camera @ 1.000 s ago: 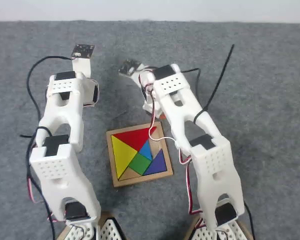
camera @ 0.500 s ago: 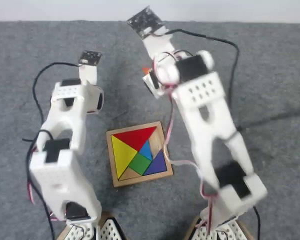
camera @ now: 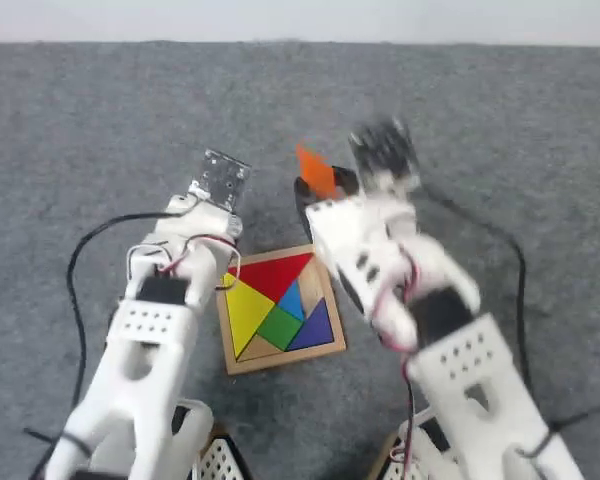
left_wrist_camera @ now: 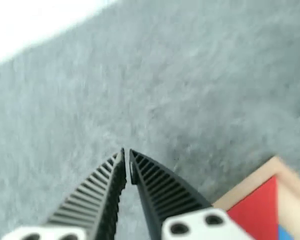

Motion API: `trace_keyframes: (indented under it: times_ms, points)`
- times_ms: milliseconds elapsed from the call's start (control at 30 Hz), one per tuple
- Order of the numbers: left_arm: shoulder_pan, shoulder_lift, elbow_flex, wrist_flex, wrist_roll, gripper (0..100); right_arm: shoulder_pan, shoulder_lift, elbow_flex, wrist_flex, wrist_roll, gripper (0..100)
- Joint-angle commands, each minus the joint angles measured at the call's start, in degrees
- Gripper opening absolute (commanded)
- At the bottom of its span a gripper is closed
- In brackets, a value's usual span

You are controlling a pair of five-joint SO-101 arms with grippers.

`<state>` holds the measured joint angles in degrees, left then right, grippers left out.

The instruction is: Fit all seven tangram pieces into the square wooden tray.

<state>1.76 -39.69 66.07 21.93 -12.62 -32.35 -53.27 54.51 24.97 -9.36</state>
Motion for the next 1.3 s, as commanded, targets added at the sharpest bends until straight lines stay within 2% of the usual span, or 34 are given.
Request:
trace_keyframes:
  times_ms: [0,100,200,367,533,700,833,933,1100,1267]
  points:
    - [2.81,-6.15,-0.31,-1.58,0.0,1,-0.57,-9.98,12.75,-20.79,-5.71,0.7]
    - [6.59,-8.0,-0.04,-1.58,0.44,1,-1.98,-12.44,13.54,-21.67,-9.49,0.7]
    - [9.23,-10.2,0.4,-1.93,5.98,3,-2.33,-14.55,13.01,-22.11,-13.71,0.7]
    - [10.2,-18.46,3.21,0.26,14.86,15,-2.07,-17.8,10.81,-22.2,-18.81,0.7]
    - [16.62,-34.02,4.7,10.46,18.29,16,-2.15,-20.26,9.14,-21.41,-30.51,0.6]
    - [20.84,-53.8,7.25,17.32,24.62,16,-5.05,-23.96,5.8,-12.35,-33.05,0.6]
    - [22.95,-65.76,6.9,26.29,24.97,16,-8.57,-25.89,1.41,-1.1,-36.4,0.6]
    - [24.62,-64.18,4.35,28.92,24.88,16,-10.15,-25.63,-2.99,7.87,-34.9,0.6]
    - [24.53,-63.91,3.12,29.01,24.62,16,-14.73,-26.15,-6.86,18.86,-27.43,0.6]
    - [19.25,-63.91,2.86,28.75,24.7,16,-16.57,-26.24,-8.09,22.2,-25.41,0.6]
